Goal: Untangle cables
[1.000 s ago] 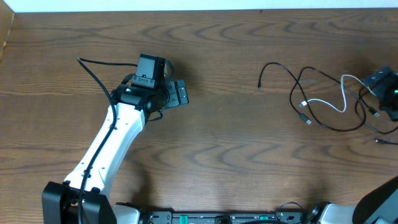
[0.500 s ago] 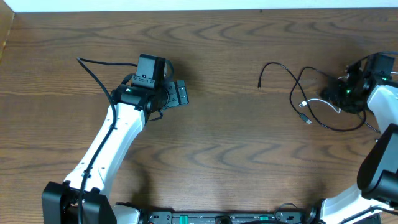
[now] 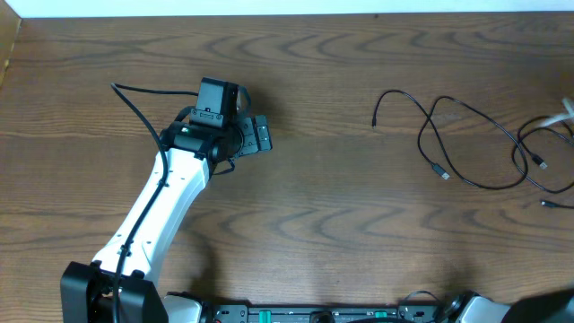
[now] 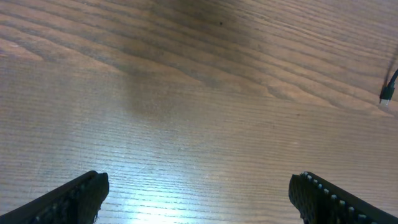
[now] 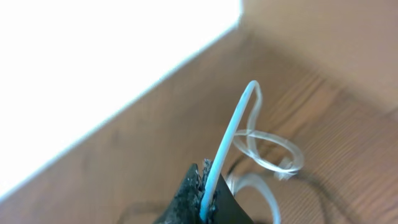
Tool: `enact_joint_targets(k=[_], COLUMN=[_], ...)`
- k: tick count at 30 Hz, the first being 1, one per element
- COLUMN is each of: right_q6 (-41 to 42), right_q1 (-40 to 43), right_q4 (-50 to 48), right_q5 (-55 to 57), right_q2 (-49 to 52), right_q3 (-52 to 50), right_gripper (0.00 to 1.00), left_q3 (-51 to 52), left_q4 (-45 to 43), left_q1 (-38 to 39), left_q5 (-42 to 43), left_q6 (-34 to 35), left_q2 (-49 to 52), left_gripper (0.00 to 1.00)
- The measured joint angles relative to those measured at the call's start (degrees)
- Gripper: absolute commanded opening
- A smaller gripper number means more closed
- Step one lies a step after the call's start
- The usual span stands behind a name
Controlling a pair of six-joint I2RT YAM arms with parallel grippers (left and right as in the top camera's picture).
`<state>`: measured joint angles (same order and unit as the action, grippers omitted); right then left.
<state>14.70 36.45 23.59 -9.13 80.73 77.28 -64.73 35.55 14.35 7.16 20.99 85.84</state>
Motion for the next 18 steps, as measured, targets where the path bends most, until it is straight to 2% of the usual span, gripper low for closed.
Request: enact_joint_targets(k=[1, 3, 5, 6, 12, 18], right_q6=[0.4, 1.3, 1.9, 1.9, 1.7, -6.1], right_q1=[1.3, 3.0, 3.8, 3.8, 3.0, -2.6], right_q4=[-0.4, -0.1, 2.3, 3.5, 11.7, 14.4], right_q5=[0.4, 1.1, 1.5, 1.5, -3.6, -15.4], right_q2=[-1.7, -3.3, -2.9, -2.0, 6.8, 13.5], right_q3=[0.3, 0.6, 0.6, 0.4, -0.6, -0.8], right_gripper=[0.16, 0.50, 0.66, 0.69, 0.72, 0.69], left_q3=[0.0, 0.0, 0.0, 0.0, 0.0, 0.0], left_q4=[0.0, 0.0, 0.0, 0.0, 0.3, 0.5], left_q1=[0.0, 0.0, 0.0, 0.0, 0.0, 0.0], left_q5=[0.0, 0.0, 0.0, 0.0, 0.0, 0.0], left_q6=[0.0, 0.0, 0.0, 0.0, 0.0, 0.0], left_q2=[0.0, 0.0, 0.0, 0.0, 0.0, 0.0], left_gripper=[0.98, 0.98, 0.98, 0.98, 0.98, 0.98])
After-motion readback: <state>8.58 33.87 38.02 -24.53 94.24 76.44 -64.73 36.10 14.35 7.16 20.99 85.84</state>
